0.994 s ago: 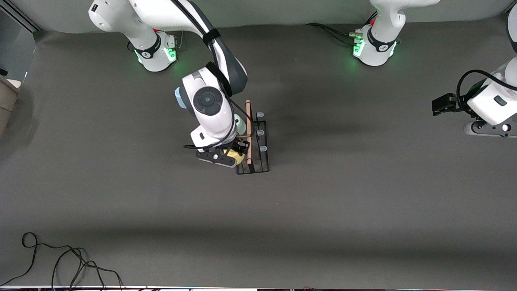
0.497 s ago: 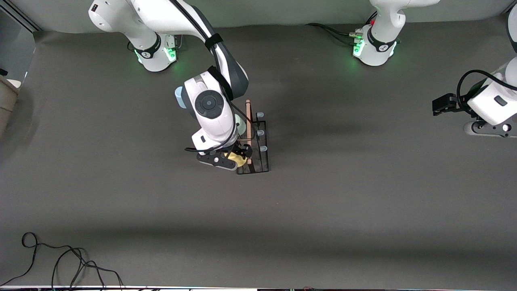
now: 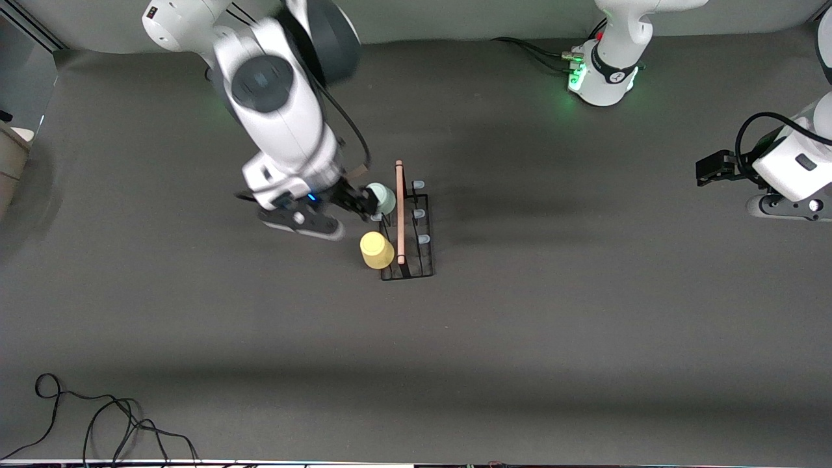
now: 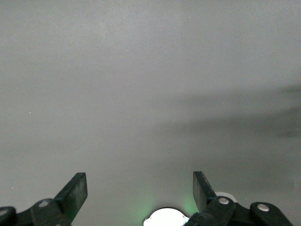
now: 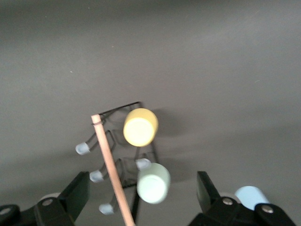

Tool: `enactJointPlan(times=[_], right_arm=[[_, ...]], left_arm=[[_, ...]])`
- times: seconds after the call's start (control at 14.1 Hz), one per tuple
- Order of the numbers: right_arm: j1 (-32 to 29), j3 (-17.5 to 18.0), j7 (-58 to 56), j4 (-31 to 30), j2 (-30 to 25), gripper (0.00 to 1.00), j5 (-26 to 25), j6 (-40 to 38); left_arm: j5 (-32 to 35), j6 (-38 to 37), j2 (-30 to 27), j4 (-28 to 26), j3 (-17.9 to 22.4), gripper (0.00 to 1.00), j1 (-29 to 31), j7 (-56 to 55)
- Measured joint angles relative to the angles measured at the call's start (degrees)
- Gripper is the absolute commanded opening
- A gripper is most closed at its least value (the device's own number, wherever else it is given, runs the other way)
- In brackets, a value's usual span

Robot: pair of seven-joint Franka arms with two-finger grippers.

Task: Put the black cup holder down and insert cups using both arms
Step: 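Open the right gripper and withdraw it from the rack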

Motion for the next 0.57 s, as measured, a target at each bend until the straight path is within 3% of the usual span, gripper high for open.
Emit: enactJointPlan(times=[0.21, 0.35, 0.57], right_arm=[[-1.65, -2.58, -9.22, -0.47, -5.5, 1.0, -1.78, -6.7], [-6.0, -3.05, -16.55, -1.98, -8.83, 1.0, -3.75, -8.49], [-15.98, 0.25, -26.4, -6.75, -15.14, 1.0, -6.45, -8.74]], left_arm=[[0.0, 0.0, 0.0, 0.0, 0.02, 1.0, 0.0, 0.01], [0.0, 0.0, 0.0, 0.0, 0.04, 1.0, 0.0, 0.02], [0.0, 0.0, 0.0, 0.0, 0.06, 1.0, 0.0, 0.03]])
